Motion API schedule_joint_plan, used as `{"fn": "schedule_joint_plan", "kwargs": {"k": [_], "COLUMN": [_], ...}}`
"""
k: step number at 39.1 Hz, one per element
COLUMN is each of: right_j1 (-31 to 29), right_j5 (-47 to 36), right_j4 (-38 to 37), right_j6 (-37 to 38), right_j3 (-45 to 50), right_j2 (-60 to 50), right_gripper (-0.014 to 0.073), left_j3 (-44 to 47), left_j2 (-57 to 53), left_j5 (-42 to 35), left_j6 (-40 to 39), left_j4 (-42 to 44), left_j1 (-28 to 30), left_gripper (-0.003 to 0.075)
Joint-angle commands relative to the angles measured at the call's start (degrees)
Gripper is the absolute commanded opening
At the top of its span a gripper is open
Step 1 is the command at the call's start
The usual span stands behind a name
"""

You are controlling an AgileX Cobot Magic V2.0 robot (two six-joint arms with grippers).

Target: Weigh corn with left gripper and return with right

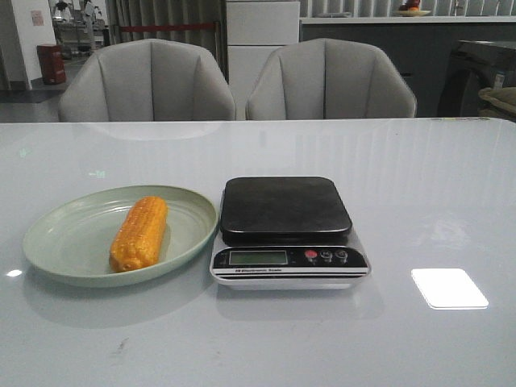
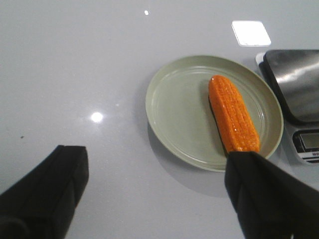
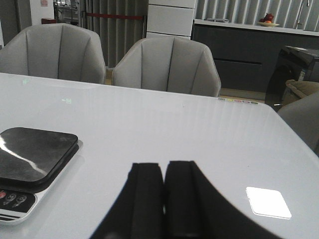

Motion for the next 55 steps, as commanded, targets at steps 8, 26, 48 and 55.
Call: {"fn": "schedule_joint_plan", "kwargs": {"k": [8, 26, 48, 55], "right_j1": [-0.3, -0.3, -0.3, -0.3], "right_j5": [-4.7, -4.7, -4.7, -4.7], "right_j4": [-0.4, -0.4, -0.4, -0.4], "right_j6": [-0.3, -0.3, -0.3, -0.3], "right_j3": [0.6, 0.6, 0.6, 0.6], "right_j2": [-1.1, -1.1, -1.1, -1.1], "right_gripper": [0.0157, 0.0157, 0.0157, 0.0157], "left_j3": [-10.2, -28.2, -39.7, -40.9], "left_j2": [18.0, 43.7, 59.1, 59.2], "left_j5": [-4.3, -1.2, 10.2, 11.8], "left_j6": [-0.4, -2.6, -3.8, -3.8], "left_j4": [-1.9, -1.9, -2.2, -2.8], "left_j1": [-8.8, -14.1, -14.2, -14.2], "left_gripper": [0.0609, 0.0608, 0.0536, 0.0251]}}
